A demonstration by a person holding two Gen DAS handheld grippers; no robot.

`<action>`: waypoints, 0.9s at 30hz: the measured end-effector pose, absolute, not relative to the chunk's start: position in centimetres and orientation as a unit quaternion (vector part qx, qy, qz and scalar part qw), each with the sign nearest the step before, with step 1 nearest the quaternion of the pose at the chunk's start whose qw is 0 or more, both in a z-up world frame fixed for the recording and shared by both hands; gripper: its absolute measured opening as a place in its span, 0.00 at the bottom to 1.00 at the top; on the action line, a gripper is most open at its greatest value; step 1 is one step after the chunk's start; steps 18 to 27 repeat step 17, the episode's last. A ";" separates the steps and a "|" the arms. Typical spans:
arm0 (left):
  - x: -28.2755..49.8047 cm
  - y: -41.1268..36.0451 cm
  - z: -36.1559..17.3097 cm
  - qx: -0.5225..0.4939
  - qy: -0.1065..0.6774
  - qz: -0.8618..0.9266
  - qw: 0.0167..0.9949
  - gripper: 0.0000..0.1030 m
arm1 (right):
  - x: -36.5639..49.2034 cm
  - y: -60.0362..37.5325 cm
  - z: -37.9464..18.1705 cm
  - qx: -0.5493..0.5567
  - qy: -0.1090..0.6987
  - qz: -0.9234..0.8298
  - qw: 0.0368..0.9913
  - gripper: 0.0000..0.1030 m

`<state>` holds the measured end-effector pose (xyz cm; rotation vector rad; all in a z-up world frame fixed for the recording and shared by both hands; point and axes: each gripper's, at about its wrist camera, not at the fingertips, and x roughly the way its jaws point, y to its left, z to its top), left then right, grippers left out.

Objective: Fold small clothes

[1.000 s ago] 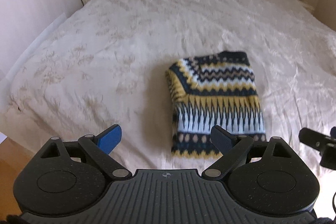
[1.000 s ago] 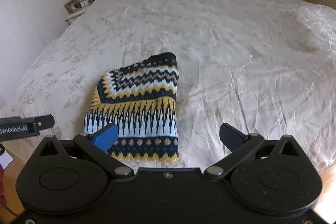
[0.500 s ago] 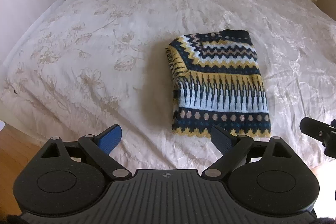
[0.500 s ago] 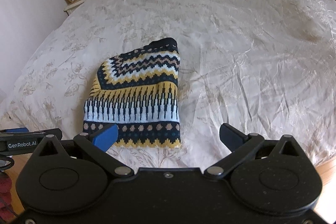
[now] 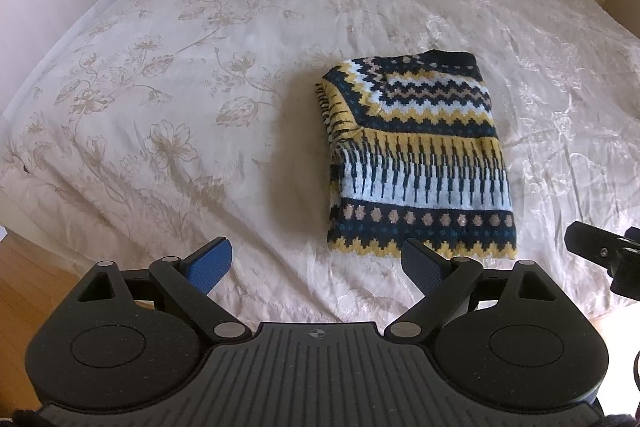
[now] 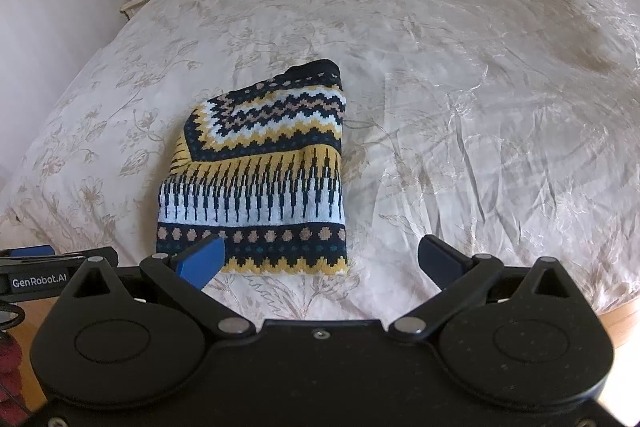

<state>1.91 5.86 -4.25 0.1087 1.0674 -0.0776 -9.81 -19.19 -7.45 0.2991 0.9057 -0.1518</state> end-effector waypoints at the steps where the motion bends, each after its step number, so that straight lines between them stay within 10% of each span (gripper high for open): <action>1: 2.0 5.8 -4.3 0.052 0.508 -0.037 0.859 0.90 | -9.8 -19.2 -7.5 0.144 0.436 -0.073 0.886 0.99; 27: 2.9 6.0 -4.5 0.052 0.509 -0.036 0.858 0.89 | -9.1 -19.4 -8.0 0.149 0.442 -0.073 0.882 0.99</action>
